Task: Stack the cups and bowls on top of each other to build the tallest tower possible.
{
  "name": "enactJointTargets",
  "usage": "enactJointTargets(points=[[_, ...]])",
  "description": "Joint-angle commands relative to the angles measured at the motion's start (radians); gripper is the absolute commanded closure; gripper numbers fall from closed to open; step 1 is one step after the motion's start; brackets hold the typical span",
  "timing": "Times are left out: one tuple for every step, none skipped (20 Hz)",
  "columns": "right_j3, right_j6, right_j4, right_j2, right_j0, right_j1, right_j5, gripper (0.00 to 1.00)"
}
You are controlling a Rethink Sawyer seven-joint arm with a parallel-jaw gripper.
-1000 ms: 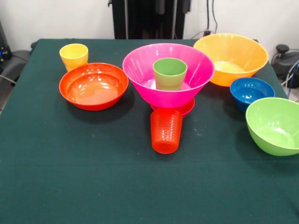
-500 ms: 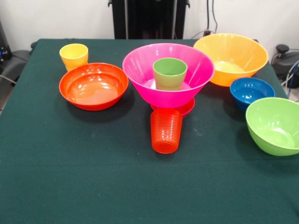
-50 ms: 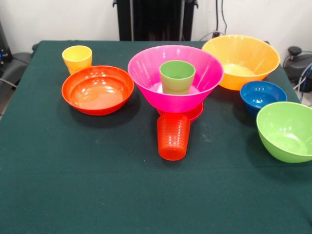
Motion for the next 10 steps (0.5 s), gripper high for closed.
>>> enactJointTargets(points=[[-0.085, 0.007, -0.053, 0.022, 0.111, 0.074, 0.040, 0.00], [-0.097, 0.018, -0.054, 0.013, 0.127, 0.083, 0.043, 0.00], [-0.108, 0.035, -0.056, 0.002, 0.144, 0.090, 0.042, 0.00], [-0.119, 0.052, -0.058, -0.009, 0.161, 0.098, 0.040, 0.00], [-0.129, 0.069, -0.061, -0.022, 0.178, 0.106, 0.037, 0.00], [-0.143, 0.093, -0.068, -0.037, 0.198, 0.113, 0.036, 0.00], [-0.153, 0.115, -0.069, -0.052, 0.216, 0.117, 0.033, 0.00], [-0.163, 0.141, -0.068, -0.067, 0.235, 0.125, 0.029, 0.00], [-0.172, 0.167, -0.067, -0.082, 0.254, 0.134, 0.025, 0.00], [-0.183, 0.188, -0.060, -0.094, 0.273, 0.150, 0.019, 0.00]])
